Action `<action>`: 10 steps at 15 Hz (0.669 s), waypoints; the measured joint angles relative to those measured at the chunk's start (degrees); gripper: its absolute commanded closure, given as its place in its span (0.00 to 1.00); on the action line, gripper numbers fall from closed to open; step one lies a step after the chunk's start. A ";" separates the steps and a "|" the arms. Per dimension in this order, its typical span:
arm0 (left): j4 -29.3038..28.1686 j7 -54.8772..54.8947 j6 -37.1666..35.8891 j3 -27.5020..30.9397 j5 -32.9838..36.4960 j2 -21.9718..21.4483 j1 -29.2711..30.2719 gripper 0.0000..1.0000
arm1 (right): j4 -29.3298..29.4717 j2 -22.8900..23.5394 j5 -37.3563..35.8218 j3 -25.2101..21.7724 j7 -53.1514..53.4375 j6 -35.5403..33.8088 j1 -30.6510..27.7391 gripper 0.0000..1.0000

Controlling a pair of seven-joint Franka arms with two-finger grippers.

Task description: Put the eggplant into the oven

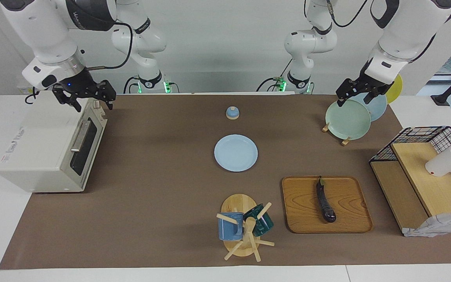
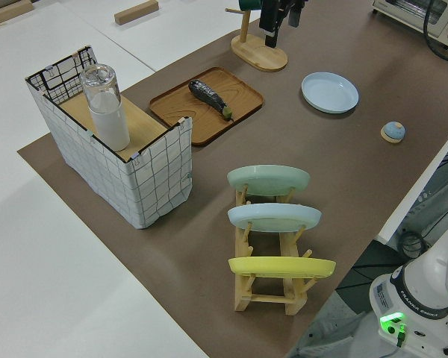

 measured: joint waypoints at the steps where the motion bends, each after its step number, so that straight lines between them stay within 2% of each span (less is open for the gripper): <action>1: 0.00 0.00 0.00 0.00 0.00 0.00 0.00 0.00 | 0.00 0.00 0.00 0.00 0.00 0.00 0.00 0.00; 10: -0.04 -0.48 0.90 0.01 0.00 0.00 0.00 0.00 | 0.00 0.00 0.00 0.00 0.00 0.00 0.00 0.00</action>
